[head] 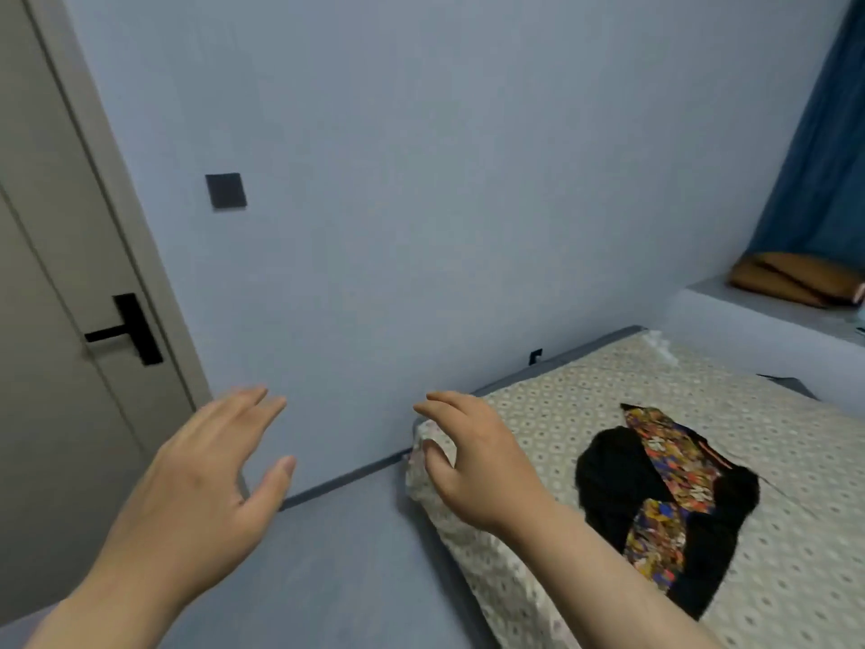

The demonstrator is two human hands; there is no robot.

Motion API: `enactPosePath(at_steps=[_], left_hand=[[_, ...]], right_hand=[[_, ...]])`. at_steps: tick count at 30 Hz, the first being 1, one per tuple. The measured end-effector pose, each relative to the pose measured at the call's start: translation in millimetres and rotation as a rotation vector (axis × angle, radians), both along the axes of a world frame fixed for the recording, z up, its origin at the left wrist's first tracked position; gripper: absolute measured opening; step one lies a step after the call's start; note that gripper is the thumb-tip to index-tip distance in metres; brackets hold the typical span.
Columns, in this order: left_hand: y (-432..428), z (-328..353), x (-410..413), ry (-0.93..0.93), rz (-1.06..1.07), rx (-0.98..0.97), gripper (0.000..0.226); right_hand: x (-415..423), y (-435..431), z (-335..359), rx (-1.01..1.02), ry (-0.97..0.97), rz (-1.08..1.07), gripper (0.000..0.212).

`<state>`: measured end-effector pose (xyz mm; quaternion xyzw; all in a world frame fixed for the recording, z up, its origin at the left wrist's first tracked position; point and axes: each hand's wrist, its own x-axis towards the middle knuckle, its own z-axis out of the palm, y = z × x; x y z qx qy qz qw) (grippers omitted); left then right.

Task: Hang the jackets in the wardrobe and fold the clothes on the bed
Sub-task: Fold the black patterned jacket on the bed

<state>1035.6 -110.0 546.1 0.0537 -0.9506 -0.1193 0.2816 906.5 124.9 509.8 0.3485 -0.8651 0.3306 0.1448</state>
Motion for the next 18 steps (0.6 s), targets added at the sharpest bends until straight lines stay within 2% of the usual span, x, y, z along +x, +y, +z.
enactPosePath(at_steps=[5, 8, 11, 13, 18], left_hand=[[89, -39, -119, -0.132, -0.14, 0.105, 0.049], [142, -63, -179, -0.2, -0.245, 0.1, 0.051], [188, -83, -229, -0.245, -0.349, 0.087, 0.075], [214, -94, -259, -0.268, -0.396, 0.083, 0.081], [273, -120, -328, -0.38, -0.536, -0.022, 0.072]], right_hand=[[-62, 127, -57, 0.019, -0.14, -0.235, 0.044], [-92, 198, -87, 0.056, -0.2, -0.366, 0.045], [-114, 255, -101, 0.067, -0.239, -0.491, 0.046], [-124, 285, -108, 0.068, -0.252, -0.571, 0.047], [-140, 338, -120, 0.119, -0.275, -0.709, 0.05]])
